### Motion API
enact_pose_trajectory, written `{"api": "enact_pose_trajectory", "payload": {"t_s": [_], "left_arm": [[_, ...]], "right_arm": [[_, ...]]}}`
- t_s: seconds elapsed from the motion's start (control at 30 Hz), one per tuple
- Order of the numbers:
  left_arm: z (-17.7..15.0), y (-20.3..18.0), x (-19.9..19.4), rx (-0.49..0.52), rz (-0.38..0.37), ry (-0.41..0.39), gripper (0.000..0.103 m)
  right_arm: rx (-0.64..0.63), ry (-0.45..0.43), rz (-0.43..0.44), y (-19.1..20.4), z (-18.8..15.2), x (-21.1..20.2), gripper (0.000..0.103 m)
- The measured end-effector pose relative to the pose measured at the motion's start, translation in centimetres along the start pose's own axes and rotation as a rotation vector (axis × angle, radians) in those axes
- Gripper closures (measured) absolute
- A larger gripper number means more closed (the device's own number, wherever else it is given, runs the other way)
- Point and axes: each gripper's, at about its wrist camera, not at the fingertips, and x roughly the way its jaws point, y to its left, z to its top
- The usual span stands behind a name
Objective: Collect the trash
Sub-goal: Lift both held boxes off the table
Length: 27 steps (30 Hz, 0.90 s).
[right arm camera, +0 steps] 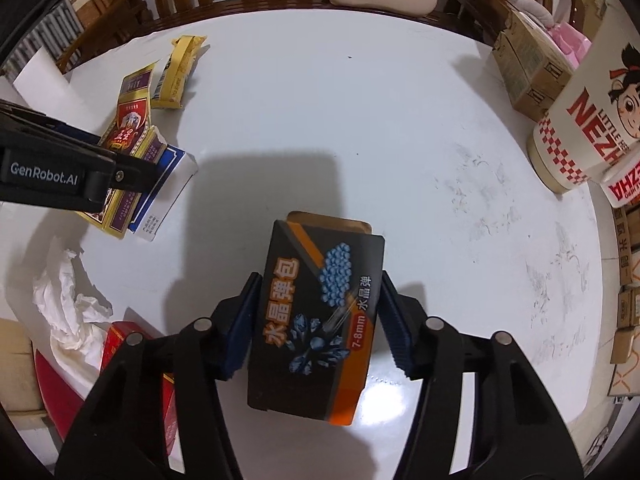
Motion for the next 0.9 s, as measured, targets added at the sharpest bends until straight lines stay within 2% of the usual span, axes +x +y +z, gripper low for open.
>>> {"api": "enact_pose_trajectory", "payload": {"t_s": [0.23, 0.5, 0.73, 0.9], "left_arm": [[-1.2, 0.3, -1.6, 0.013, -0.005, -0.062, 0.042], [-3.6, 0.9, -5.6, 0.007, 0.009, -0.143, 0.042], [-8.3, 1.2, -10.3, 0.015, 0.022, -0.235, 0.042], [-13.2, 1.7, -13.9, 0.013, 0.021, -0.312, 0.042]], "right_arm": [[-0.026, -0.026, -0.007, -0.2, -0.1, -1.1, 0.047], [-0.065, -0.132, -0.031, 0.2, -0.1, -6.6, 0.047], [-0.124, -0.234, -0.024, 2.3, -1.0, -12.9, 0.047], [-0.177, -0.307, 0.005, 4.9, -3.0, -17.4, 0.047]]}}
